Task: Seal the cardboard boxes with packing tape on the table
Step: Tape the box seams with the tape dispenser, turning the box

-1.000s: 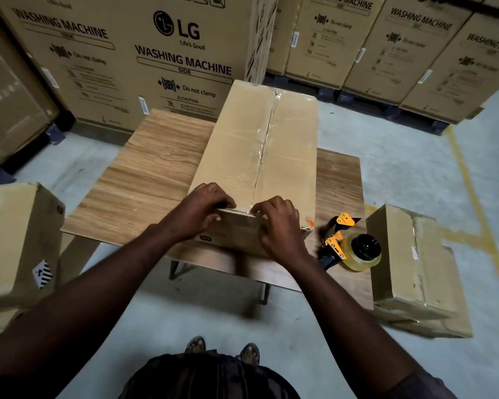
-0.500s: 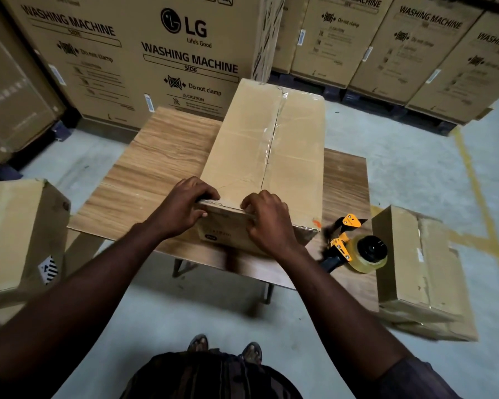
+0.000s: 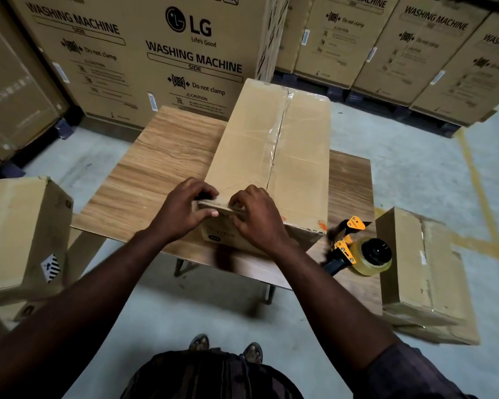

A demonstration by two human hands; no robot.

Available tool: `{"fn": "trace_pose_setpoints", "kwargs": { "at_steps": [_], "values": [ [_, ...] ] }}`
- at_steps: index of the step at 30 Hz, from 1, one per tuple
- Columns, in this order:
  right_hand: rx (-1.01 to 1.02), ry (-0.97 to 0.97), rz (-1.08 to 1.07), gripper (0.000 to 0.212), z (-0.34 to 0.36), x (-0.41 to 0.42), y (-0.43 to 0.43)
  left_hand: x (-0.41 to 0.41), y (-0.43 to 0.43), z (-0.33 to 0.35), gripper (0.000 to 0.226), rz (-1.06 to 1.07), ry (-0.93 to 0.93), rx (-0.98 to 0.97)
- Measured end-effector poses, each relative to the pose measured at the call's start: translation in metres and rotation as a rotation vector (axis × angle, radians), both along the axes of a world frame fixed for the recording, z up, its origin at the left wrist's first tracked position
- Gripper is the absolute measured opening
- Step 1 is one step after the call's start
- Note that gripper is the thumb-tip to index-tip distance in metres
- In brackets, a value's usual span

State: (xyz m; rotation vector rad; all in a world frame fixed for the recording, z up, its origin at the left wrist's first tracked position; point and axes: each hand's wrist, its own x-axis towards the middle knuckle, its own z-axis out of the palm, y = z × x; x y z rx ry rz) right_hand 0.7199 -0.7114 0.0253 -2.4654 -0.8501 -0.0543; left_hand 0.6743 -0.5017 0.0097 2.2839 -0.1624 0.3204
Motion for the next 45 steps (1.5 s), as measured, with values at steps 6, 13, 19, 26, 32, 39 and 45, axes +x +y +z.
{"fn": "trace_pose_setpoints", "kwargs": {
  "at_steps": [6,13,19,26,32,39,45],
  "values": [
    [0.107,0.007,-0.066,0.021,-0.008,0.0,0.011,-0.009,0.004,-0.012,0.04,0.315,0.122,-0.26],
    [0.12,0.05,-0.139,0.026,-0.009,-0.003,0.023,-0.025,-0.046,-0.028,0.03,0.635,0.156,-0.583],
    [0.087,0.053,-0.126,0.023,-0.004,-0.002,0.043,-0.025,-0.063,-0.033,0.015,0.7,0.249,-0.688],
    [0.12,0.053,-0.141,0.025,-0.007,0.0,0.043,-0.033,-0.037,-0.034,0.012,0.542,0.339,-0.397],
    [0.143,0.058,-0.123,0.025,-0.009,0.0,0.043,-0.027,-0.025,-0.013,0.034,0.585,0.197,-0.514],
    [0.175,0.136,-0.098,0.02,-0.009,0.003,0.036,-0.029,-0.017,-0.046,0.044,0.459,0.54,-0.341],
    [0.235,0.233,-0.106,0.019,-0.002,0.005,0.032,-0.028,-0.039,-0.018,0.056,0.566,0.107,-0.563]
  ]
}}
